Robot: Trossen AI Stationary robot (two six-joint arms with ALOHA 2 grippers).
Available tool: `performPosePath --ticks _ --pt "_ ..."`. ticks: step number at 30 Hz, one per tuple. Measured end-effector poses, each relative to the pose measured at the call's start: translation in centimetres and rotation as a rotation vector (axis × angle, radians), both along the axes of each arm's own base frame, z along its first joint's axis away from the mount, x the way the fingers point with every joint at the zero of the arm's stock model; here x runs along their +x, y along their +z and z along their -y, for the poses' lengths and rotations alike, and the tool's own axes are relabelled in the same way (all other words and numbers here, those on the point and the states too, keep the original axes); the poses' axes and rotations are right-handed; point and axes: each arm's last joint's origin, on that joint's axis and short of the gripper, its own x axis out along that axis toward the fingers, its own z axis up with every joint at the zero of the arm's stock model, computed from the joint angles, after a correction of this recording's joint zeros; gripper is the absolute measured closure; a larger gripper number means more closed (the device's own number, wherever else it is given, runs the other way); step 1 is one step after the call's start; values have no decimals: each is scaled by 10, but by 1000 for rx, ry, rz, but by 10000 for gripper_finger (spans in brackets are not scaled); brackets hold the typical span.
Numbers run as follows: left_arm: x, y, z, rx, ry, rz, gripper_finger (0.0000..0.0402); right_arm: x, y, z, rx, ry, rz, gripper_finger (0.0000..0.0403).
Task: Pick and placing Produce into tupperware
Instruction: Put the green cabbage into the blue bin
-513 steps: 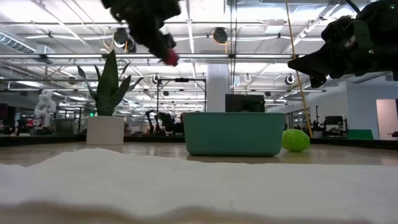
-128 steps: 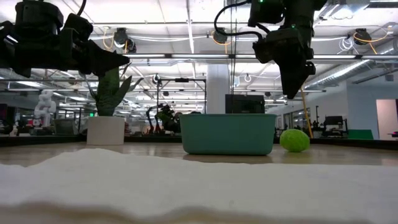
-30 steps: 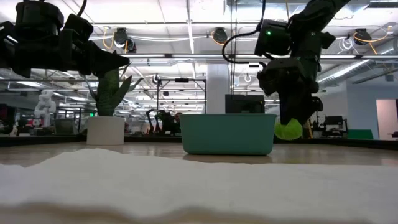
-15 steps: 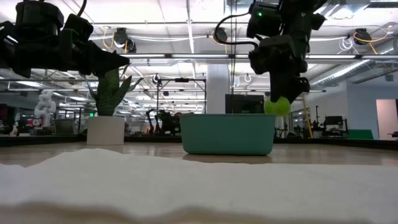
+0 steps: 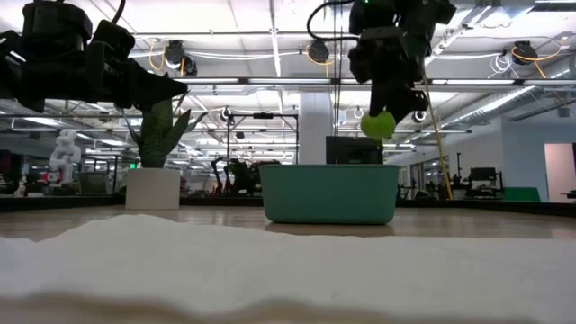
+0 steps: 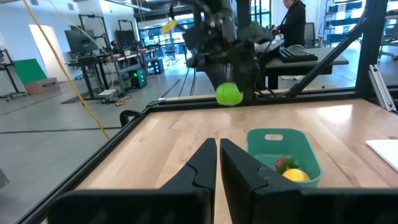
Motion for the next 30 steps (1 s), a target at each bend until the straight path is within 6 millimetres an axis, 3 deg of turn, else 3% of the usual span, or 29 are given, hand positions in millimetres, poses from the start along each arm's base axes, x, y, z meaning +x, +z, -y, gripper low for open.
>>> performPosePath --ticks 9,13,20,30 --pt "0 0 0 0 0 0 376 3 45 3 -32 26 49 188" --pt "0 0 0 0 0 0 376 3 53 4 -59 28 56 188" --pt "0 0 0 0 0 0 376 7 48 5 -58 32 46 188" --pt "0 1 0 2 1 7 376 37 18 11 43 129 40 188"
